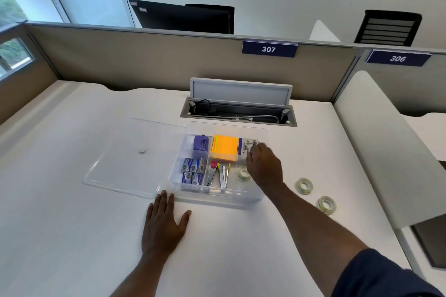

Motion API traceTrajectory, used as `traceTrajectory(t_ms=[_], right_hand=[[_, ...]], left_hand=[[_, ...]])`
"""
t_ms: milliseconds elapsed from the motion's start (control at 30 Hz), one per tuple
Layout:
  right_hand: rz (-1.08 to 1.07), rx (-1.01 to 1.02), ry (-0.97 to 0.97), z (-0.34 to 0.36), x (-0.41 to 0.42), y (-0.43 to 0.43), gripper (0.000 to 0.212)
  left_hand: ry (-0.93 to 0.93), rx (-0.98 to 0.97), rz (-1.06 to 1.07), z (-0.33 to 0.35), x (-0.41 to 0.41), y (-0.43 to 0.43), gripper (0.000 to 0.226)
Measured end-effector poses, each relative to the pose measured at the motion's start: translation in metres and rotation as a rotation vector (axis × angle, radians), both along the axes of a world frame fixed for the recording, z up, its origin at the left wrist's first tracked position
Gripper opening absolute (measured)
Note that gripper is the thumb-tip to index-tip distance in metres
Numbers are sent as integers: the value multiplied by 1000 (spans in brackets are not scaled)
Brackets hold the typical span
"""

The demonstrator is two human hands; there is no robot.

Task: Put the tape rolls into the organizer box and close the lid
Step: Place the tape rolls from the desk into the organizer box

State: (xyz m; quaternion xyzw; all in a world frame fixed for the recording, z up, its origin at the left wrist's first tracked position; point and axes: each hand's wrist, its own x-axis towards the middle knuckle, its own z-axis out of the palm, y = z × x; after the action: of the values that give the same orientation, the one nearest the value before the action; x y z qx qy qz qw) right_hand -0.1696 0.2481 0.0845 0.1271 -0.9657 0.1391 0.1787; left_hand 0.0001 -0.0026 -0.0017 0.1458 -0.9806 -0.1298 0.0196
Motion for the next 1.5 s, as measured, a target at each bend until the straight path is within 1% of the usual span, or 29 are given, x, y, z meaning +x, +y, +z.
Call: traceTrajectory(t_ms=[67, 133, 200, 267, 333, 367, 400, 500, 567, 633, 700, 767, 800, 867, 933, 1033, 1100, 1233, 1400, 1500], right_hand=[[-157, -118, 94, 8, -2, 13, 14], [-338, -193, 56, 8, -1, 34, 21], [-475, -135, -123, 3, 3, 61, 28], [-505, -40, -370, -8, 11, 83, 35], [-406, 60, -559, -21, 19, 98, 41], [-360, 119, -618, -27, 23, 102, 41], [-333, 174, -627, -31, 26, 103, 37], [-276, 299, -541, -38, 31, 100, 29], [-254, 260, -512, -37, 29, 95, 31], [-285, 88, -486, -30, 22, 89, 34], [-289, -59, -387, -18, 14, 78, 34], [-233, -119, -276, -4, 3, 67, 36], [-181, -129, -257, 4, -4, 60, 38], [-36, -122, -283, 19, -16, 46, 41], [106, -94, -373, 31, -24, 30, 41], [249, 49, -520, 36, -22, 8, 42], [253, 85, -571, 31, -15, 1, 41], [244, 113, -605, 15, 0, -3, 34], [261, 128, -691, 5, 9, -4, 38], [289, 140, -703, 3, 12, -4, 36]], left_hand=[[6, 7, -3, 1, 0, 1, 86], [12, 10, -7, 3, 0, 2, 86], [10, 8, -9, 3, 0, 2, 86], [8, 7, -5, 2, 1, 1, 86], [6, 3, -5, 2, 0, 2, 86], [6, 3, -5, 3, 0, 2, 86], [7, 5, -5, 3, 0, 2, 86], [7, 0, -5, 3, 0, 2, 86], [8, -2, -6, 3, 0, 2, 85], [9, -3, -6, 2, 0, 2, 85], [8, -6, -4, 2, 0, 2, 84], [12, -9, -2, 2, 0, 2, 83], [14, -10, -1, 1, 0, 2, 83], [16, -14, -1, 0, 0, 1, 82], [14, -15, -1, 0, -1, 1, 82], [13, -18, 1, -1, -1, 1, 81], [12, -17, 2, -1, -1, 1, 82], [16, -16, -1, -1, -1, 0, 81], [23, -19, -4, -1, 0, 0, 81], [24, -21, -4, -1, 0, 0, 81]])
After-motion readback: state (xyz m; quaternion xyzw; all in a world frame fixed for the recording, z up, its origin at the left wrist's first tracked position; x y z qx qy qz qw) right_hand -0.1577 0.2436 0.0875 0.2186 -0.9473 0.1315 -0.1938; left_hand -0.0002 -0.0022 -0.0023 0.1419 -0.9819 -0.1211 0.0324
